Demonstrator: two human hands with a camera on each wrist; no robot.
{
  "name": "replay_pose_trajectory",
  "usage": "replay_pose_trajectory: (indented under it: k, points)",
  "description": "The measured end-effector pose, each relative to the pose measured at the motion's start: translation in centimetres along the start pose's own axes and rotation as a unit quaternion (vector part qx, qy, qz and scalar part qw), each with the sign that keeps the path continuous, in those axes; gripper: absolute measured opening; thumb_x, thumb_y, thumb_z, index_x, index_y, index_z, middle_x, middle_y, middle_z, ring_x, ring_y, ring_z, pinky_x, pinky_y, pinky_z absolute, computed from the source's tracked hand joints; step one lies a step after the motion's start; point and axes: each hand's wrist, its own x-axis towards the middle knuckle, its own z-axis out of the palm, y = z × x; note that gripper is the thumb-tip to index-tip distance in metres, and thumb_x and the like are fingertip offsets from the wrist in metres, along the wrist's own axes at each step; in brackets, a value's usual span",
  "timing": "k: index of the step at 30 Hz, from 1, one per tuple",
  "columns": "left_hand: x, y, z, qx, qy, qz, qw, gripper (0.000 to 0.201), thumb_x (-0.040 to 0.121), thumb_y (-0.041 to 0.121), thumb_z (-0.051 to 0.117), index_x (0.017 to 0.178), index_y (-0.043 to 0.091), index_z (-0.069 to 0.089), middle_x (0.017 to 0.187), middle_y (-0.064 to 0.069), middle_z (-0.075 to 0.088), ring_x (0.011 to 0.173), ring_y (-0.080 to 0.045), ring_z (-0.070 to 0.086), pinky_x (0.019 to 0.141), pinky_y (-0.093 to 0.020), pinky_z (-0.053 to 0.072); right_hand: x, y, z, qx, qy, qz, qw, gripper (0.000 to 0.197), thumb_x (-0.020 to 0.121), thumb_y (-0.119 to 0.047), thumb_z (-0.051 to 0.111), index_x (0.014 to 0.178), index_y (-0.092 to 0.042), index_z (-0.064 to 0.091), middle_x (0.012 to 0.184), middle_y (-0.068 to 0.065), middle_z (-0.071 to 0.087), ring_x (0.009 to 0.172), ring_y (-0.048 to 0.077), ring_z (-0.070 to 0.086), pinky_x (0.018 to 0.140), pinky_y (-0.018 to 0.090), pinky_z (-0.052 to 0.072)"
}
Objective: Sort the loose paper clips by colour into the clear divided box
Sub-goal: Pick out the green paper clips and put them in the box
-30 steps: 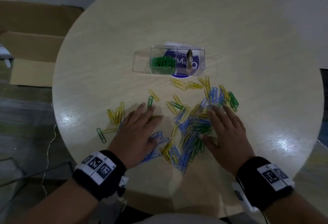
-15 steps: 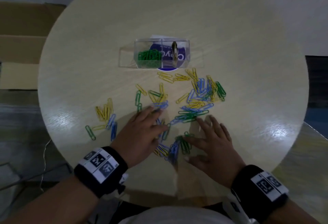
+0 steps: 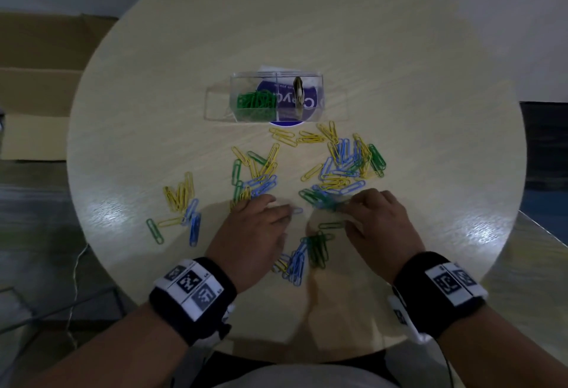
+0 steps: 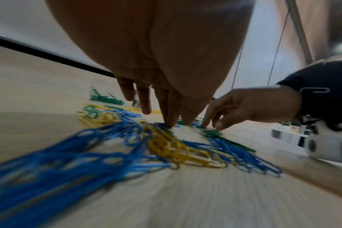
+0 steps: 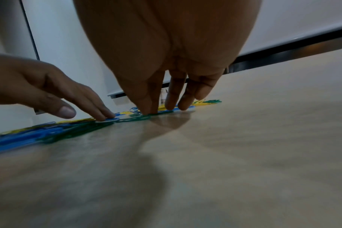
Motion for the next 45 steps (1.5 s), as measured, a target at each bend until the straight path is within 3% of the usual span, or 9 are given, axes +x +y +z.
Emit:
replay_pose_trajectory:
  k: [4,8,18,23,28,32,36,40,45]
  points:
    - [-1.6,-1.8,-0.2,-0.029,0.021,-0.034,0.999,0.023,0.084,0.026,0.057,0.101,0.026,0.072,0.118,0.019,0.067,0.121,-0.020,0.054,0.090,-0.033,0.035,-1.0,-0.6,0.3,0.033,0.007,-0.021,0.999,0.026,0.072,-0.024,0.063,0.098,-0.024,0.070,0.095,0.001,0.061,0.084,0.029,0.054,0.076,0.038,0.048]
    - [-2.0,-2.7,-0.6,-0.054,0.012,-0.065,0.996,0.022,0.087,0.029,0.057,0.104,0.029,0.072,0.115,0.017,0.068,0.113,-0.019,0.052,0.090,-0.036,0.043,-0.8,-1.0,0.4,0.090,0.050,-0.003,0.995,0.021,0.074,-0.021,0.058,0.094,-0.021,0.066,0.092,0.001,0.063,0.085,0.028,0.055,0.079,0.036,0.044]
    - [3.3,-0.4,1.1,-0.007,-0.010,-0.007,1.000,0.042,0.085,0.012,0.050,0.125,0.020,0.060,0.132,0.003,0.057,0.113,-0.027,0.047,0.091,-0.043,0.041,1.2,-1.7,-0.3,-0.086,-0.035,0.015,0.996,0.040,0.081,-0.036,0.048,0.120,-0.040,0.056,0.108,-0.001,0.056,0.095,0.029,0.050,0.076,0.037,0.044]
    - [2.9,-0.9,0.2,0.041,-0.008,-0.037,0.998,0.026,0.082,0.027,0.056,0.106,0.025,0.066,0.109,0.011,0.064,0.104,-0.024,0.051,0.082,-0.038,0.035,0.8,-0.8,-0.7,-0.058,0.014,0.048,0.997,0.037,0.080,-0.034,0.049,0.113,-0.026,0.063,0.104,0.003,0.059,0.091,0.032,0.052,0.076,0.039,0.047]
    - [1.9,-1.7,-0.7,0.032,0.019,-0.079,0.996,0.013,0.083,0.029,0.059,0.092,0.025,0.068,0.093,0.010,0.065,0.097,-0.024,0.050,0.076,-0.038,0.036,1.4,-2.2,0.0,-0.015,-0.029,-0.042,0.999,0.036,0.082,-0.027,0.047,0.114,-0.031,0.062,0.111,-0.002,0.061,0.096,0.029,0.054,0.081,0.040,0.047]
    - [2.5,-1.8,-0.2,0.013,0.020,0.012,1.000,0.031,0.083,0.019,0.069,0.113,0.025,0.066,0.105,0.008,0.065,0.101,-0.026,0.053,0.076,-0.039,0.043,1.9,-1.8,0.2,-0.022,-0.027,-0.007,0.999,0.037,0.080,-0.029,0.043,0.110,-0.029,0.064,0.114,-0.006,0.062,0.100,0.028,0.053,0.083,0.039,0.048]
    - [2.7,-2.4,0.5,-0.002,0.005,0.038,0.999,0.017,0.083,0.013,0.069,0.096,0.022,0.069,0.094,0.003,0.064,0.091,-0.027,0.054,0.072,-0.042,0.047,2.0,-0.7,-0.3,0.045,0.027,-0.021,0.998,0.041,0.081,-0.019,0.044,0.117,-0.025,0.064,0.119,-0.005,0.065,0.101,0.026,0.057,0.087,0.038,0.048]
    - [3.7,-3.0,0.3,-0.041,-0.038,0.019,0.998,0.012,0.081,0.014,0.070,0.090,0.020,0.066,0.085,-0.002,0.062,0.086,-0.030,0.054,0.072,-0.041,0.048,0.5,0.5,-1.3,0.109,0.091,0.040,0.989,0.022,0.073,-0.013,0.061,0.091,-0.020,0.070,0.092,0.002,0.069,0.085,0.029,0.060,0.081,0.034,0.044]
    - [6.0,-2.7,0.4,-0.068,-0.015,0.096,0.993,0.018,0.083,0.015,0.070,0.101,0.016,0.068,0.083,-0.003,0.063,0.081,-0.029,0.054,0.070,-0.038,0.048,-0.8,-0.2,-1.2,0.062,-0.006,-0.025,0.998,0.026,0.073,-0.026,0.066,0.099,-0.022,0.069,0.094,0.000,0.067,0.084,0.030,0.057,0.077,0.036,0.048]
